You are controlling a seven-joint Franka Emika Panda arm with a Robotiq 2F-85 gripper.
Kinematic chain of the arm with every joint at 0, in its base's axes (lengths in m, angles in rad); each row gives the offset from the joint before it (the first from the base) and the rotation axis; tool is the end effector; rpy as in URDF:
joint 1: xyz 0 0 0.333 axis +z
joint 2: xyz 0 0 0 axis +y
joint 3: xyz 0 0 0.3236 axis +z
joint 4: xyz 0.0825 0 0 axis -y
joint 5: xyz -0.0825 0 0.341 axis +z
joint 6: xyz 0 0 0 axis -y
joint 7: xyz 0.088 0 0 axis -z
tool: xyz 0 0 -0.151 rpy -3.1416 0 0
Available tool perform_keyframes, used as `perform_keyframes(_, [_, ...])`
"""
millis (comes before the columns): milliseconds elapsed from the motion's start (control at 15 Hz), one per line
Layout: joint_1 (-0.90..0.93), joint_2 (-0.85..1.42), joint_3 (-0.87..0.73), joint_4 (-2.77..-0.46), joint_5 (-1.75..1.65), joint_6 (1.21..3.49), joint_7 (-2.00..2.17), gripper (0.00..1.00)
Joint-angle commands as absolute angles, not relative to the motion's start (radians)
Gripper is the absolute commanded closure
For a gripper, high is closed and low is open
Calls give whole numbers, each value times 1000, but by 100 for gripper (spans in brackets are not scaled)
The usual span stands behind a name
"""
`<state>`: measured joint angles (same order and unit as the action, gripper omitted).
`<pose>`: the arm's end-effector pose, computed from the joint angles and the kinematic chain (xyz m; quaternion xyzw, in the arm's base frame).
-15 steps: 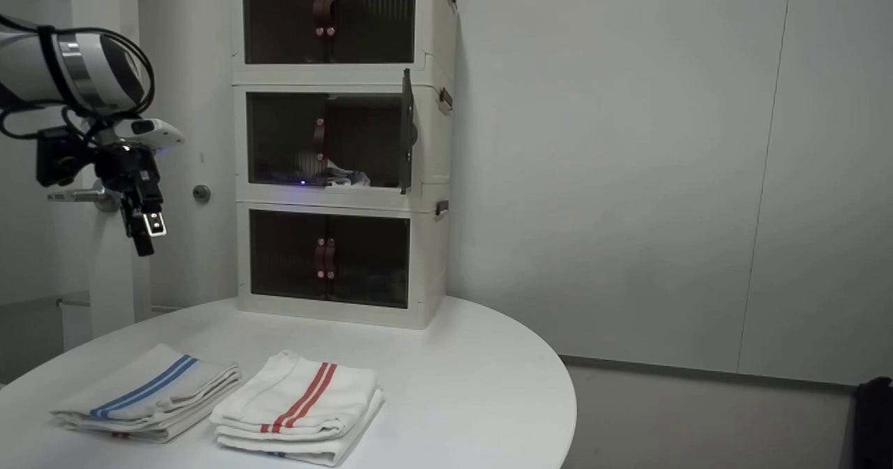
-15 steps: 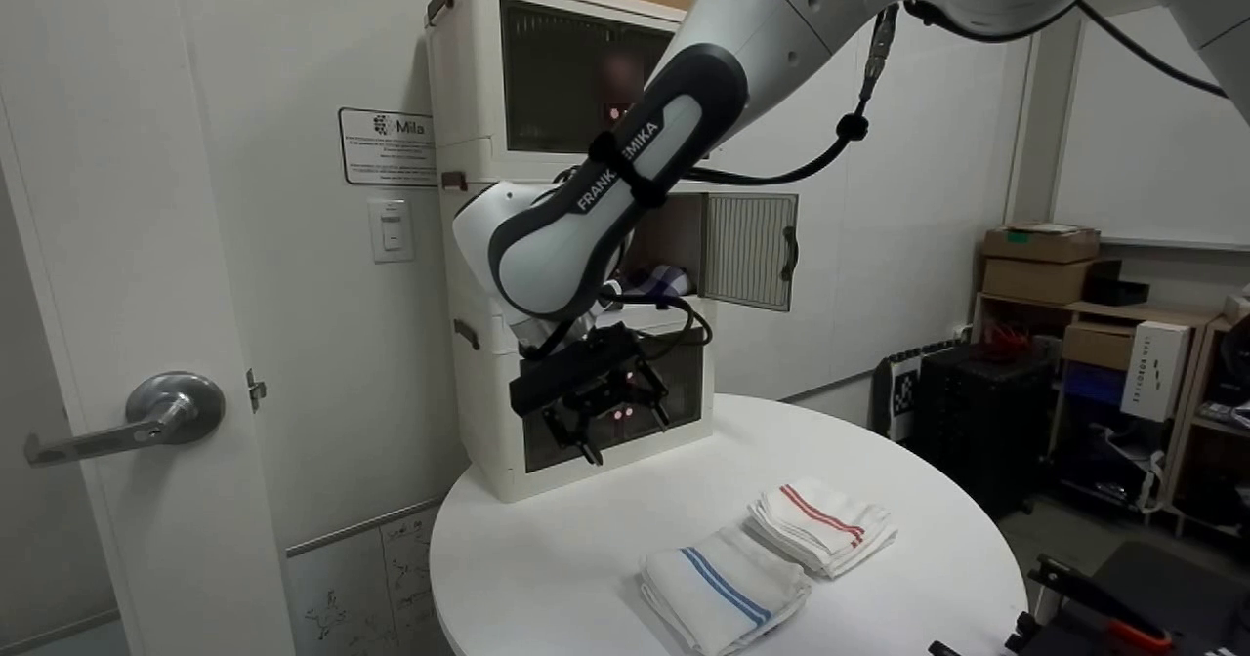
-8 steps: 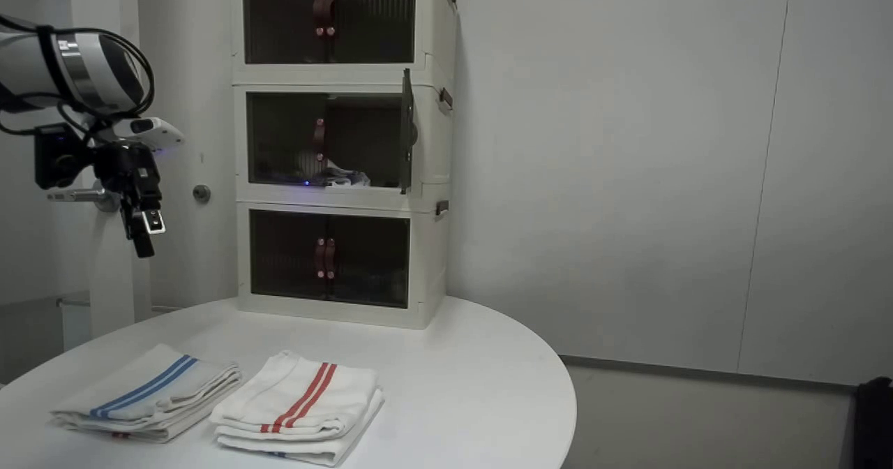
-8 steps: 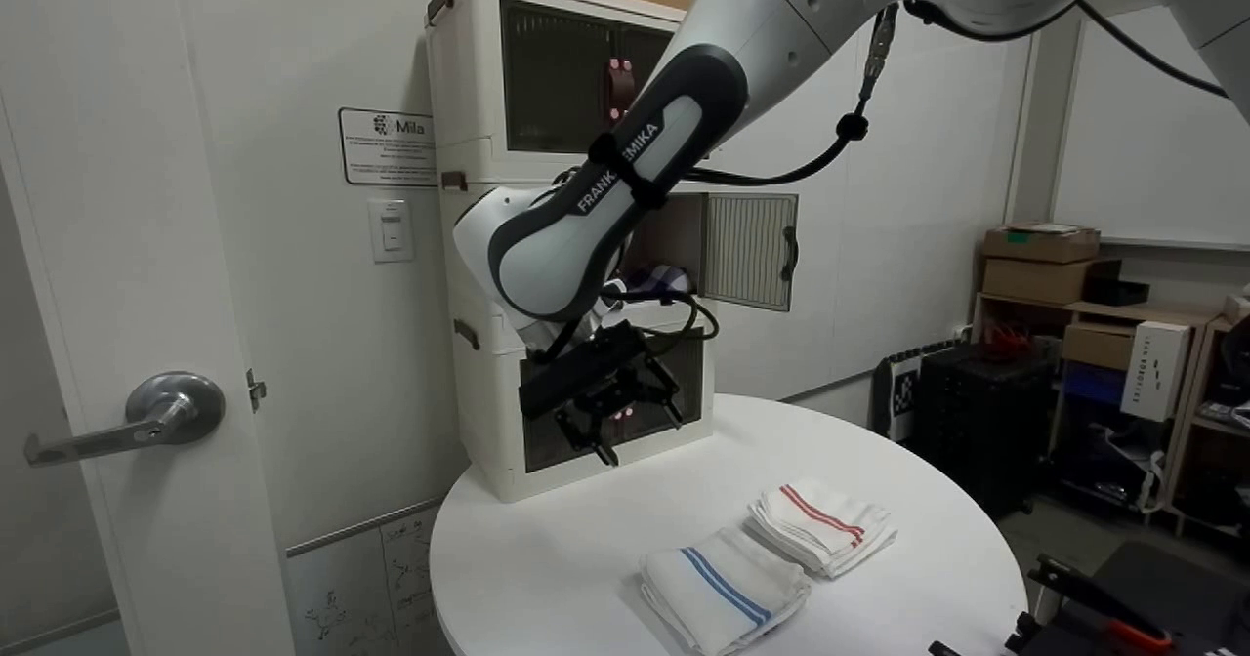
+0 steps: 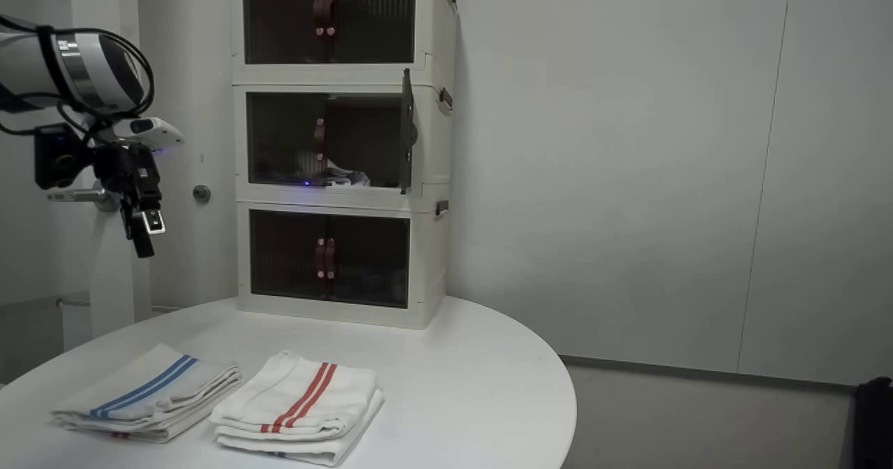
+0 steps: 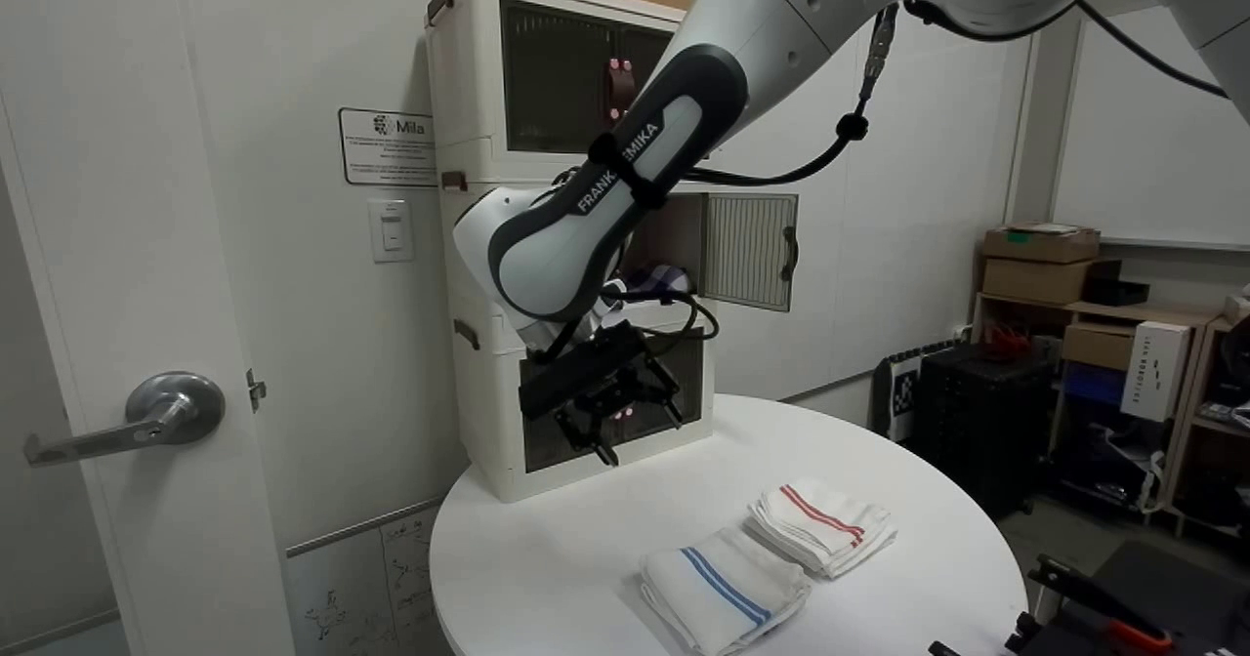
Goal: Pick up the white and blue towel from the table and put it in the open cabinet
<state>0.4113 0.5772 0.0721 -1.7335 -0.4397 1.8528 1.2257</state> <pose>0.5320 0.2186 0.2230 0.9280 -0.2482 -0.0159 0.2776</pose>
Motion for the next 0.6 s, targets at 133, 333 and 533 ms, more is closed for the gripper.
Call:
perform_keyframes(133, [440,599,70,-1740,-467,1861,1245,0])
perform_keyframes(333, [460,652,70,-1736,-472,1883,1253,0])
perform_keyframes(533, [470,707,60,-1740,-480,1928,1250,0])
